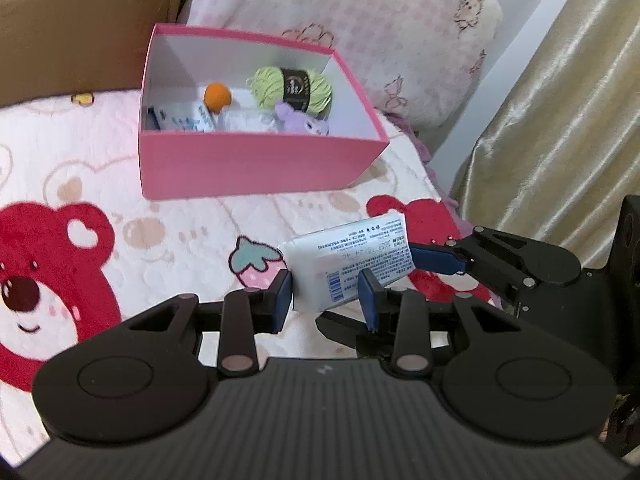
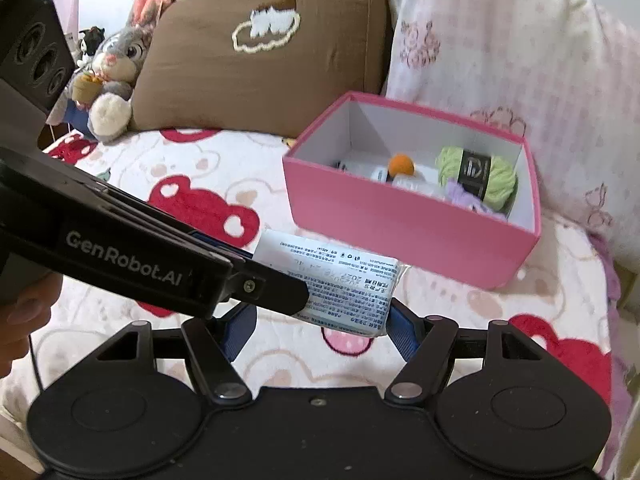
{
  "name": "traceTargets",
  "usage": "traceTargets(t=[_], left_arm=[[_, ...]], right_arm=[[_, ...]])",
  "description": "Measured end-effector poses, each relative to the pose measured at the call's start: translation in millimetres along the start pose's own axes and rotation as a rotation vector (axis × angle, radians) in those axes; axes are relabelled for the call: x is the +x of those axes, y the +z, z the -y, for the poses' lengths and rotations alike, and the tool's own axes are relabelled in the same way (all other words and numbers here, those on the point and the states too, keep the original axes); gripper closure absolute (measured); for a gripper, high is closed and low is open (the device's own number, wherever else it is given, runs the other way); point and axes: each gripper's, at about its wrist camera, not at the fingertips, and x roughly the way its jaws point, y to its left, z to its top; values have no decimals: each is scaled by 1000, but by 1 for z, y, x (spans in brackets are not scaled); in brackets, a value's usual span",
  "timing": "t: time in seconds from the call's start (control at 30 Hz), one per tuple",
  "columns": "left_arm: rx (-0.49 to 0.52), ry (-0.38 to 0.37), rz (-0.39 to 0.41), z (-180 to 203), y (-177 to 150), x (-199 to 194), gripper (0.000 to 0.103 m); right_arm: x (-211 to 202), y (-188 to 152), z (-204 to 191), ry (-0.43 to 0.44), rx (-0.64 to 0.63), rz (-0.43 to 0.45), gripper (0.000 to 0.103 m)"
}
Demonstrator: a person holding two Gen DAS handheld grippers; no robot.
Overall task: Organize objects
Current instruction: 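Lift the soap bar with both grippers and carry it over the box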
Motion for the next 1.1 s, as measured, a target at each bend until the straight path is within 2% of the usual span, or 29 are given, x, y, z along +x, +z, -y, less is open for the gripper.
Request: traceTargets(t=[0.33, 0.57, 0.87, 1.1], left_arm=[[70, 11, 26, 18, 44, -23, 69], [46, 25, 3, 18, 83, -17, 69], [-23, 60, -9, 4, 132, 18, 68], [-60, 75, -24, -15, 158, 53, 68]], right_arm=[[-18, 39, 10, -20, 12, 49, 29], [-13, 71, 24, -23, -9, 51, 29], [23, 111, 61, -2, 21, 20, 29], [59, 129, 90, 36, 53, 3, 29]])
